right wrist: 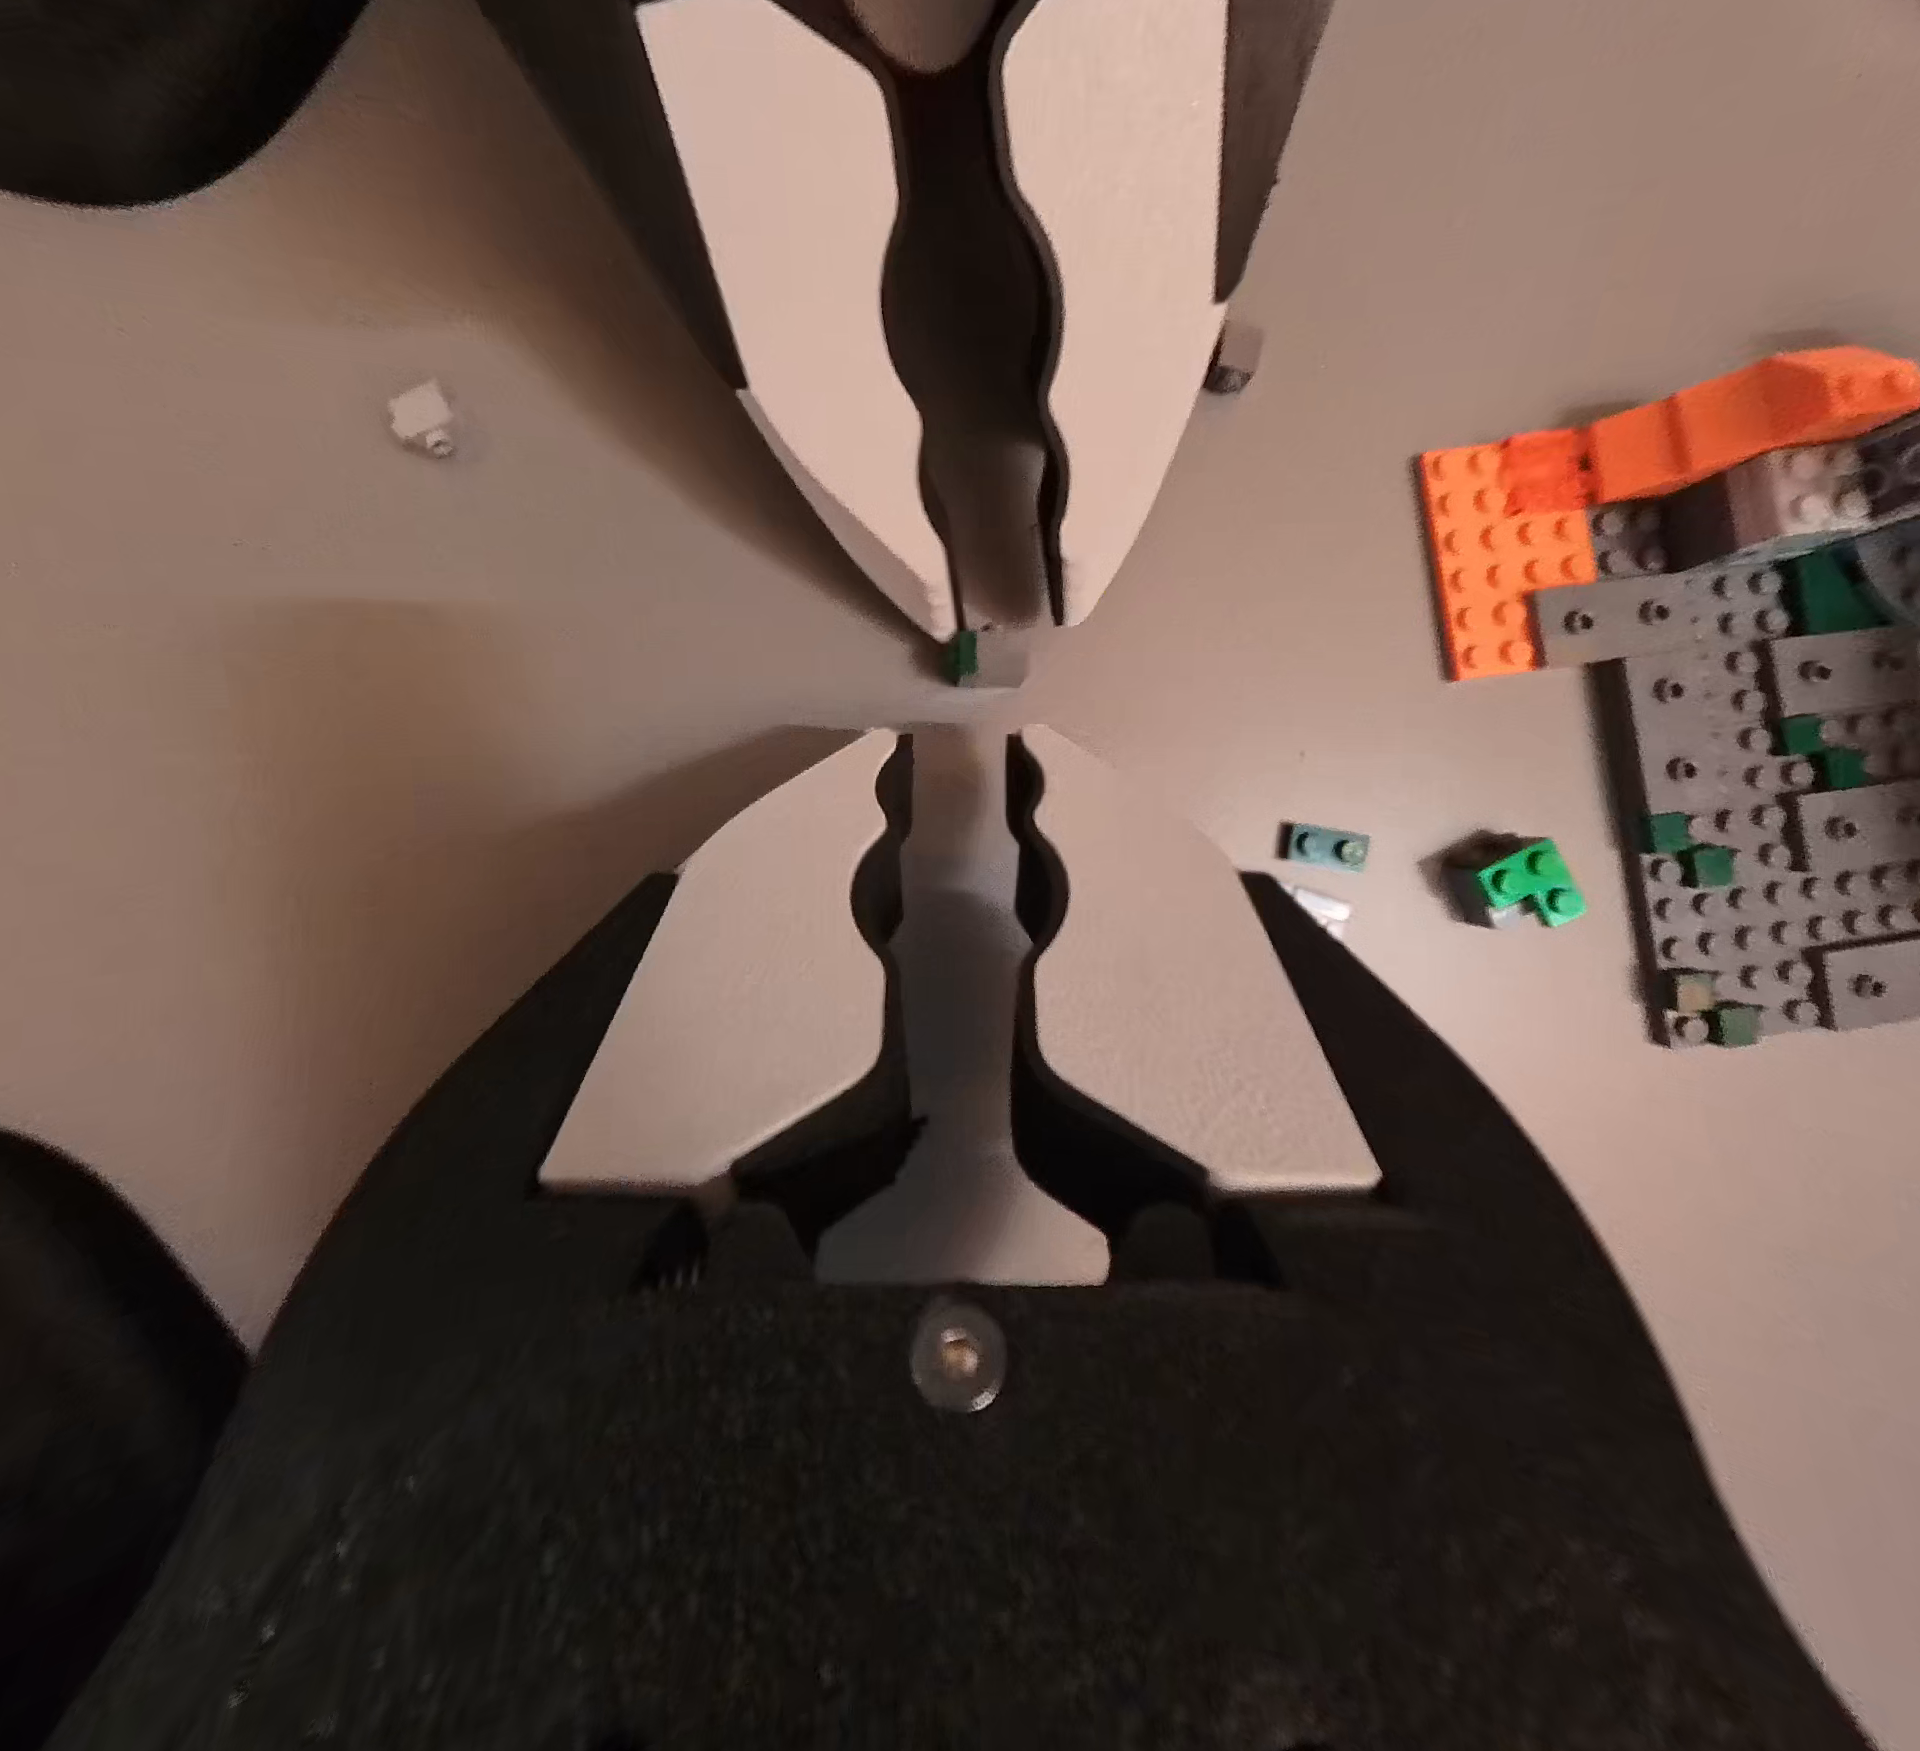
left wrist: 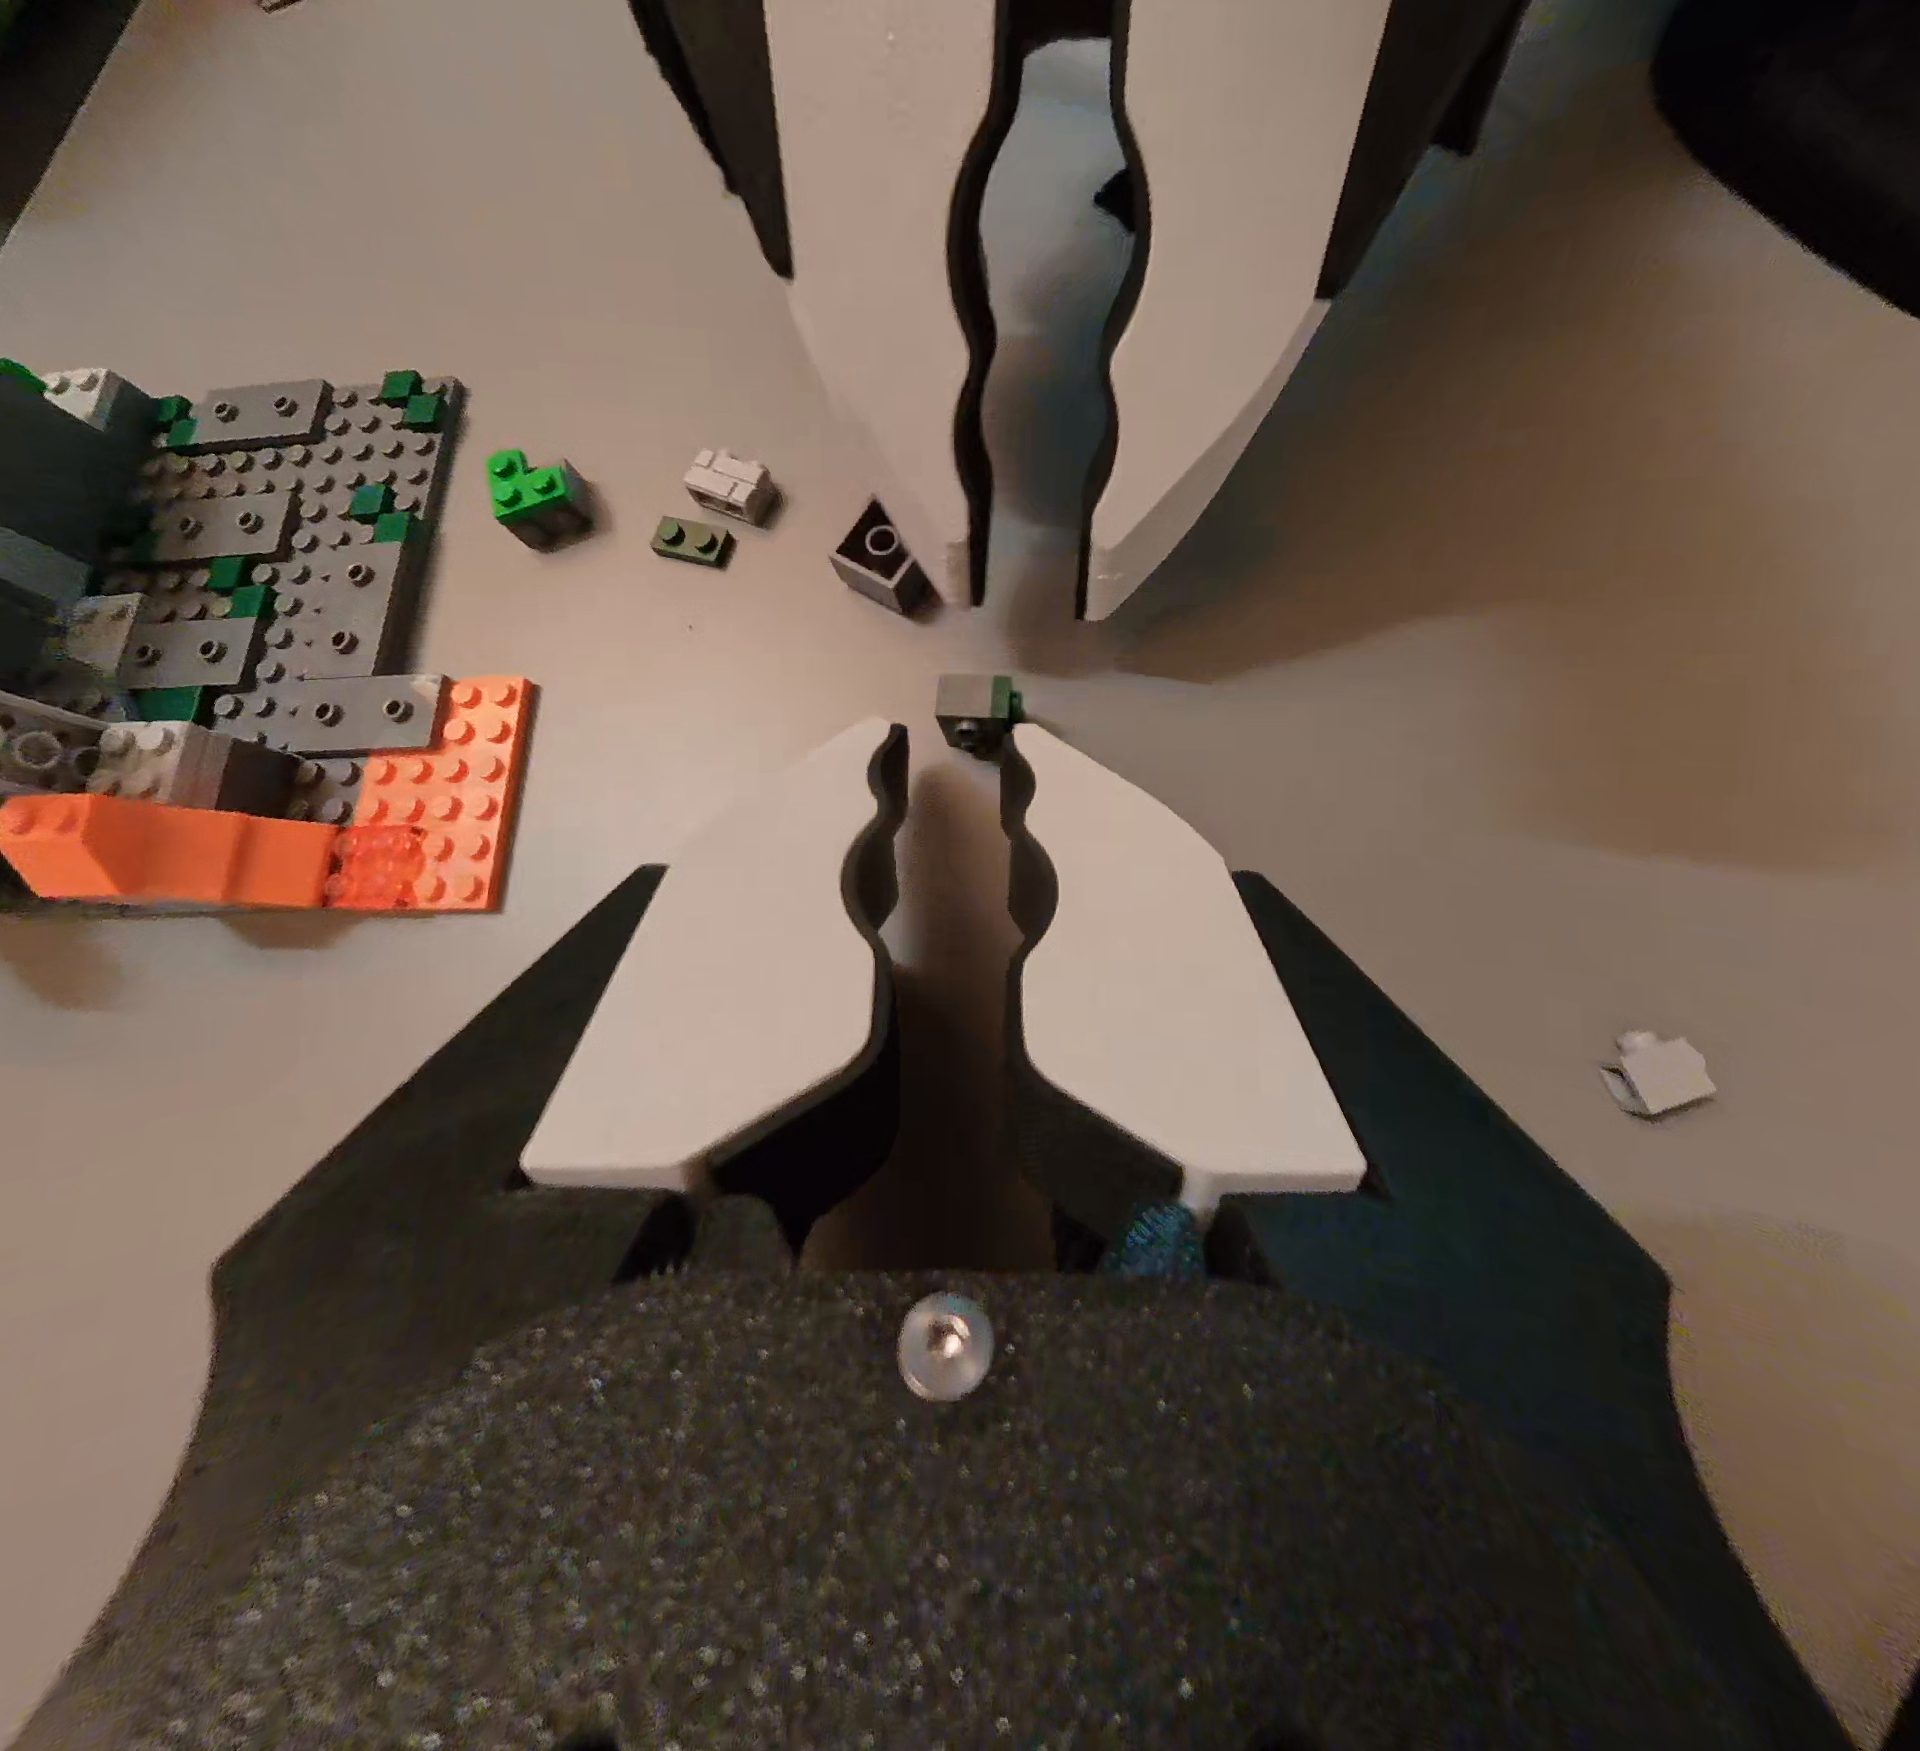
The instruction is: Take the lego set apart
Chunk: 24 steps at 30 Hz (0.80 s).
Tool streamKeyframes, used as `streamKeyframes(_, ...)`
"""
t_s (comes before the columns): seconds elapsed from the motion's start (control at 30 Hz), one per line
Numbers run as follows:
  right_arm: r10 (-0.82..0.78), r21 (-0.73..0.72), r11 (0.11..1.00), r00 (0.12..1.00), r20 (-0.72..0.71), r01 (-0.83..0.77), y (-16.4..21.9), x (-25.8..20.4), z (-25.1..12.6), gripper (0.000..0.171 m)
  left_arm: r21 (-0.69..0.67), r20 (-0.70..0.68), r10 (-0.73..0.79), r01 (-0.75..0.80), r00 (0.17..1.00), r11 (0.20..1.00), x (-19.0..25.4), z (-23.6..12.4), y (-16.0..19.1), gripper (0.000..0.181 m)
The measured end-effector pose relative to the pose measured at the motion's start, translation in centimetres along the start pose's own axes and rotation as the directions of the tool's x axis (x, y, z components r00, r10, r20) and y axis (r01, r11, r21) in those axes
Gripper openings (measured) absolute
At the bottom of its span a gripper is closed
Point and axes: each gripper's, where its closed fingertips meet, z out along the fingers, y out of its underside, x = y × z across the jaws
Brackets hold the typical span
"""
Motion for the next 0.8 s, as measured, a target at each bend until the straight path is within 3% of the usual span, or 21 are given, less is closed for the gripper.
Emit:
streamKeyframes(0.37,-0.004,-0.019,1.0,1.0,-0.026,0.004,-0.2,0.3,1.4,0.024,-0.019,0.038,0.049,-0.048,0.998,0.999,0.0,0.3,-0.4,0.018)
streamKeyframes(0.5,-0.019,0.014,1.0,0.998,-0.059,0.02,-0.8,0.8,1.5,0.01,-0.006,0.029,0.042,-0.042,0.999,0.999,-0.1,-0.3,-0.3,0.018)
streamKeyframes(0.8,-0.126,0.063,0.99,0.991,-0.048,0.129,-1.1,0.0,1.0,0.009,0.014,-0.038,0.042,-0.041,0.998,0.999,1.1,-0.2,-0.6,0.016)
